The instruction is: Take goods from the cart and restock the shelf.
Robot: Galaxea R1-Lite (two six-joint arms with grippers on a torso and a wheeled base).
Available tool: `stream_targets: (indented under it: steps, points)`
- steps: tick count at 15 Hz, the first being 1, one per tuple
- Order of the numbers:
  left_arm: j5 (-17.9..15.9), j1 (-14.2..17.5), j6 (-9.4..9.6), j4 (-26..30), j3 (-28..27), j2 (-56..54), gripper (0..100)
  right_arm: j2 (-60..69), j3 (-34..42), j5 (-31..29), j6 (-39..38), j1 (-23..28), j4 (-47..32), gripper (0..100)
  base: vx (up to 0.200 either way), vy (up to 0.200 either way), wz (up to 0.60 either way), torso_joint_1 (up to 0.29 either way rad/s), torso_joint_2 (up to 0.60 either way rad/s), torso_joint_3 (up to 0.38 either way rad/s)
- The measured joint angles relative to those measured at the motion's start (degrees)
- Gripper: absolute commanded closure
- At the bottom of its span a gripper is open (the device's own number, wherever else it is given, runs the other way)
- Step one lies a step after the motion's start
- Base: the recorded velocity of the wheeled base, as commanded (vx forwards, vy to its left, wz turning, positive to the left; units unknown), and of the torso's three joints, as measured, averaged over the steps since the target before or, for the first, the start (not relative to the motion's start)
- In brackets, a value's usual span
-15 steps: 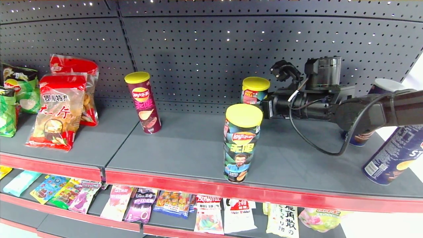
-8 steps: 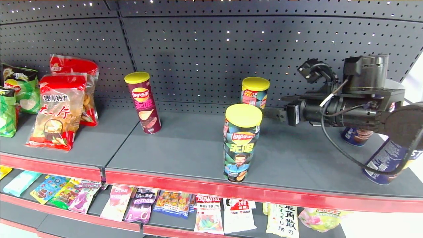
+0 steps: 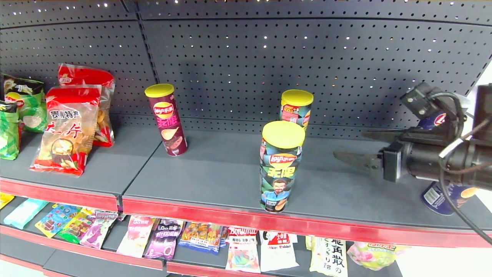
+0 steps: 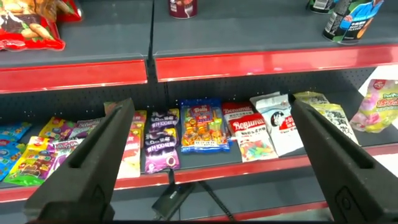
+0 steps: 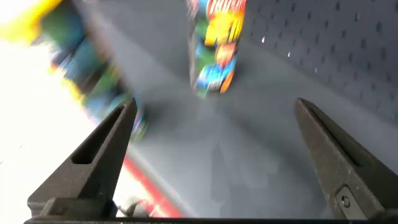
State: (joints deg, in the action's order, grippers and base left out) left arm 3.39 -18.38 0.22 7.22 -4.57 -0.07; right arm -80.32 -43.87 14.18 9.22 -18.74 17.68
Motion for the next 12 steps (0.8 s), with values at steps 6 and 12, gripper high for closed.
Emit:
stream_targets:
  steps: [6,12]
  points:
    - [-0.1,0.0,0.13,0.0,0.0,0.6,0,20.7,13.2,-0.8,-0.4,0.2,-8.4,0,0.0,0.0,0.0,0.0,0.0,0.0]
    - [0.0,0.1,-0.01,1.1,-5.4,10.5,0,46.0,18.8,-14.8,-2.3,11.6,-26.8,0,0.0,0.0,0.0,0.0,0.0,0.0]
